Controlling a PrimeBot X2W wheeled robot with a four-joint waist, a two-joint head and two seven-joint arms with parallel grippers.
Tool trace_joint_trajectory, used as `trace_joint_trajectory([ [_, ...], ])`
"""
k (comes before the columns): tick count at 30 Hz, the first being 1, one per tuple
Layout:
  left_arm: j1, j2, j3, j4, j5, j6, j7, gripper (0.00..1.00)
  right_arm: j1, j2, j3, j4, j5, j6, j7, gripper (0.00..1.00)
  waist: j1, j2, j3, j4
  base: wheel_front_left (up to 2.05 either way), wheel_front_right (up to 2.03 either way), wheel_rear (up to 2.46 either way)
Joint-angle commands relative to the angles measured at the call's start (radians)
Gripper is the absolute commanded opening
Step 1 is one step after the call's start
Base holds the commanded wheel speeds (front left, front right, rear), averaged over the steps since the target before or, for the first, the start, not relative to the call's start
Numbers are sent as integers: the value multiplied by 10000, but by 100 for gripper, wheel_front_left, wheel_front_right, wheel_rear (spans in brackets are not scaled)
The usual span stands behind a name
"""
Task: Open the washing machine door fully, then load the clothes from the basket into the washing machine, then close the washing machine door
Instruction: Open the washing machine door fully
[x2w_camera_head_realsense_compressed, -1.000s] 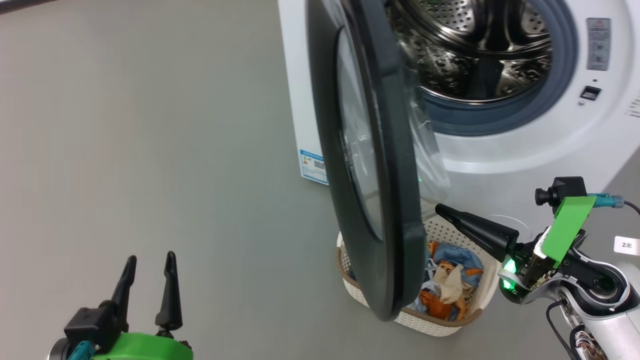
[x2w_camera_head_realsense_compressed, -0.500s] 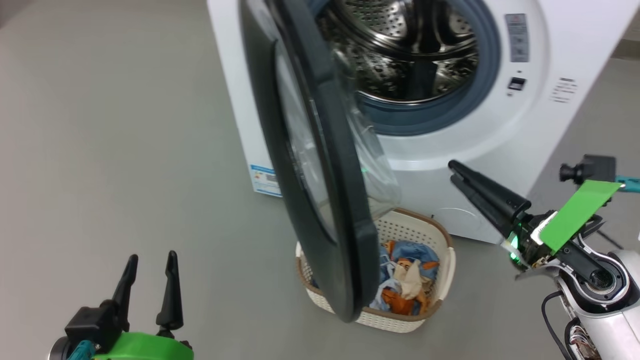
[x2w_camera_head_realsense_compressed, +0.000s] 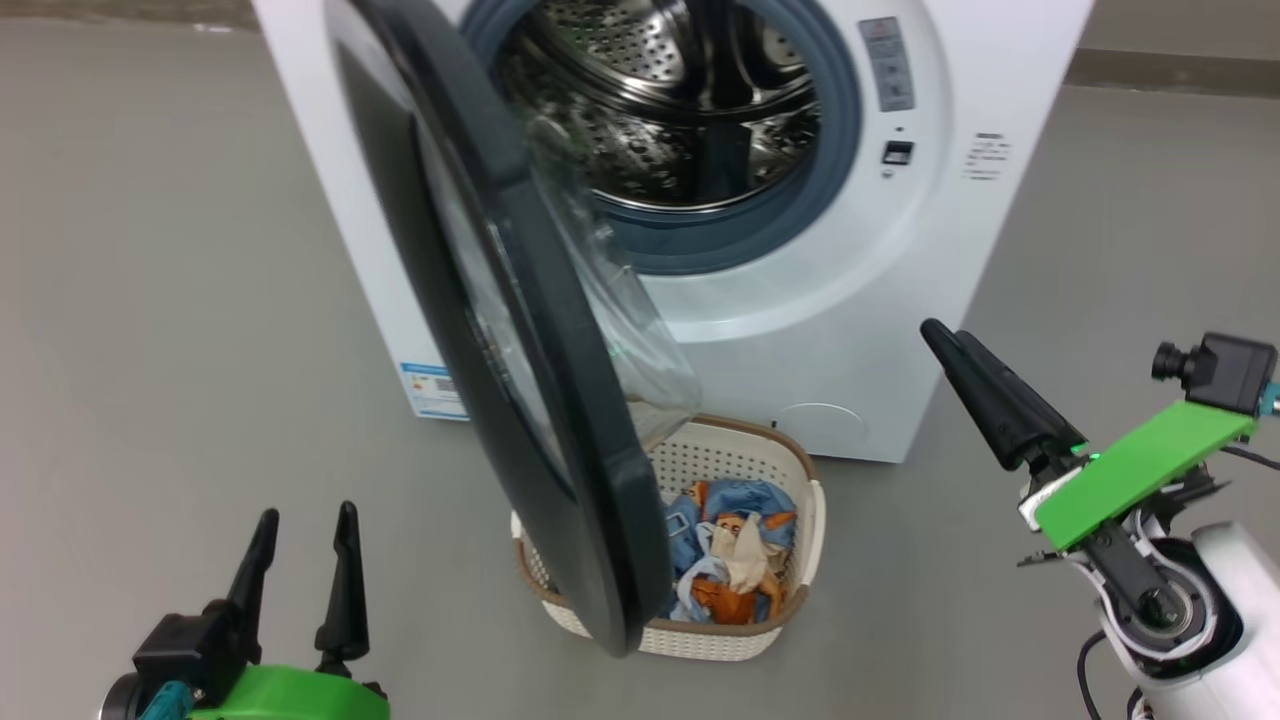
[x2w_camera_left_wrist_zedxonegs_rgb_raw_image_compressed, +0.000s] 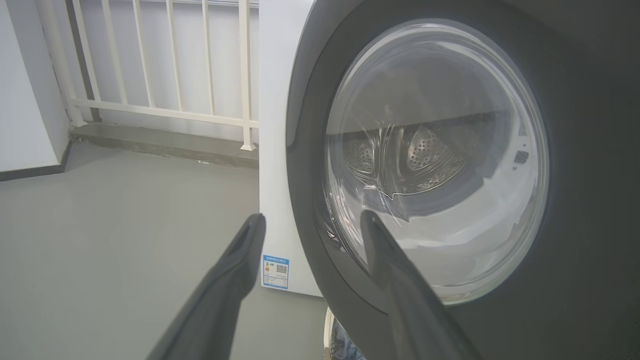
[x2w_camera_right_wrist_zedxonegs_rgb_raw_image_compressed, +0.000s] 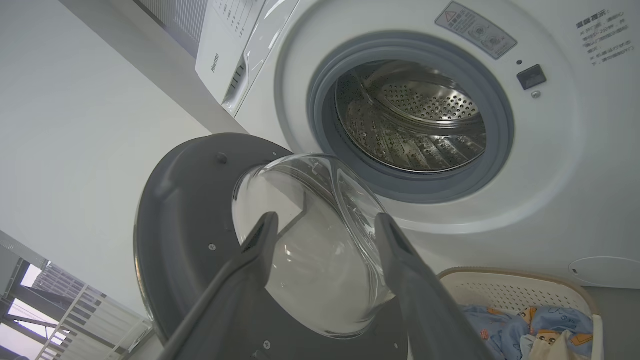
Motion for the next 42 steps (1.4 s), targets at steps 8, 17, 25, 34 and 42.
trace_joint_trajectory([
  [8, 25, 210, 361, -356, -160, 120, -67, 100, 381, -909, 970, 212, -1701, 62, -2534, 100, 0, 0, -29, -693, 0, 0, 0],
  [17, 117, 165, 404, -471, -151, 180, -67, 100, 774, -1331, 1317, 1372, -3080, 62, -4139, 100, 0, 0, -60, -971, 0, 0, 0],
  [25, 191, 134, 460, -617, -152, 201, -67, 100, 1049, -963, 653, 2210, -4417, 62, -4248, 100, 0, 0, -81, -1064, 0, 0, 0],
  [34, 233, 94, 487, -681, -111, 179, -67, 100, 1339, -556, -25, 2302, -5507, 62, -4250, 100, 0, 0, -138, -1010, 0, 0, 0],
  [42, 259, 108, 488, -620, -66, 148, -67, 100, 1411, -410, -258, 2317, -5916, 62, -4251, 100, 0, 0, -189, -989, 0, 0, 0],
])
